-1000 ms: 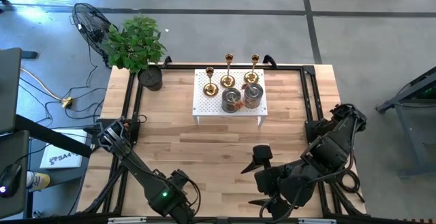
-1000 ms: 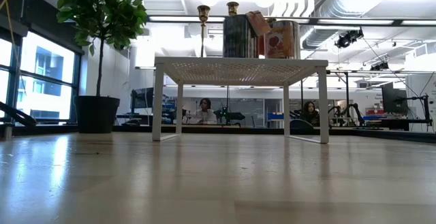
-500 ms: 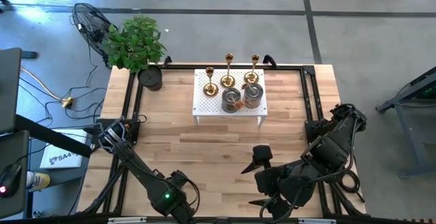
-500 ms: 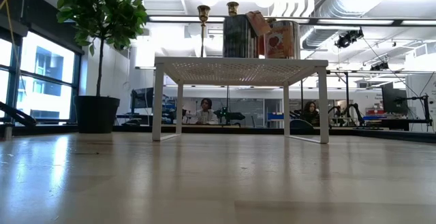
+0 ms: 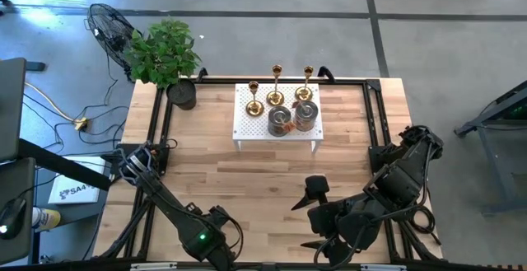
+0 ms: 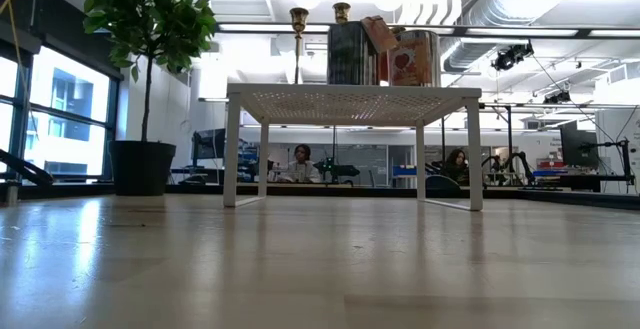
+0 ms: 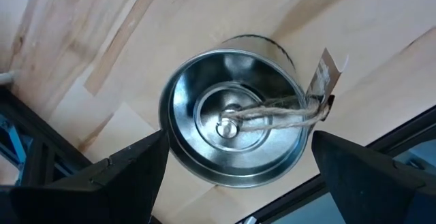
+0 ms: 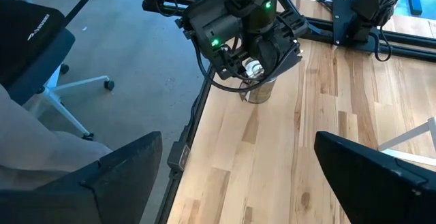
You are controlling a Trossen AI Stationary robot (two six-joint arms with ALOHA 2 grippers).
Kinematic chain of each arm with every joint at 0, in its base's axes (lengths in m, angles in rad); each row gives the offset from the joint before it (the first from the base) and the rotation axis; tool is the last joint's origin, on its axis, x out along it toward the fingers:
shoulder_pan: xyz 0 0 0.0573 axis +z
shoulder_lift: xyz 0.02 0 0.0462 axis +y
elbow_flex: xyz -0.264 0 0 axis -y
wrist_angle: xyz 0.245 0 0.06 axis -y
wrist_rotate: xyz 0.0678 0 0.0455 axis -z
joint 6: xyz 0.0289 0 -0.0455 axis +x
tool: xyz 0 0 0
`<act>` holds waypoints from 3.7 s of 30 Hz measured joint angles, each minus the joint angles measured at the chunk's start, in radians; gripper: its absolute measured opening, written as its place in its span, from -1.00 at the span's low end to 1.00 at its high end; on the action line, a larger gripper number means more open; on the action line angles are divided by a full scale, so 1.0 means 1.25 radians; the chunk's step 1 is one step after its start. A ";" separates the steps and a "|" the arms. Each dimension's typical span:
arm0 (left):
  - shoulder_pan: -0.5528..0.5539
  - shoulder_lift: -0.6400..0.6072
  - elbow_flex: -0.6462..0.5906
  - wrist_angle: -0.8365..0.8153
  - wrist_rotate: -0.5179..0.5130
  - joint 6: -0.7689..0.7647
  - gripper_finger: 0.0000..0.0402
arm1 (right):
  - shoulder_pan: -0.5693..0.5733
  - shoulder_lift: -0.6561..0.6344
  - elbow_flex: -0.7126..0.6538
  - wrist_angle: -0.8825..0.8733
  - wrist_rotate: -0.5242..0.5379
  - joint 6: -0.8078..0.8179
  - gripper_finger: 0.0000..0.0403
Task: Pick & Place candle stick holders
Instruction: Align the silver scented candle with the other silver scented candles on the shelf
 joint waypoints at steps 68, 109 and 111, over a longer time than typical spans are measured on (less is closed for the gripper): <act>0.010 0.001 -0.087 0.061 -0.015 0.014 0.76 | 0.000 0.000 0.000 0.000 -0.017 -0.003 0.88; 0.024 0.003 -0.089 0.102 -0.031 0.008 0.09 | 0.000 0.000 0.000 -0.004 -0.018 -0.019 0.88; 0.026 0.003 -0.089 0.103 -0.031 0.008 0.00 | 0.000 0.000 0.000 -0.003 -0.018 -0.018 0.88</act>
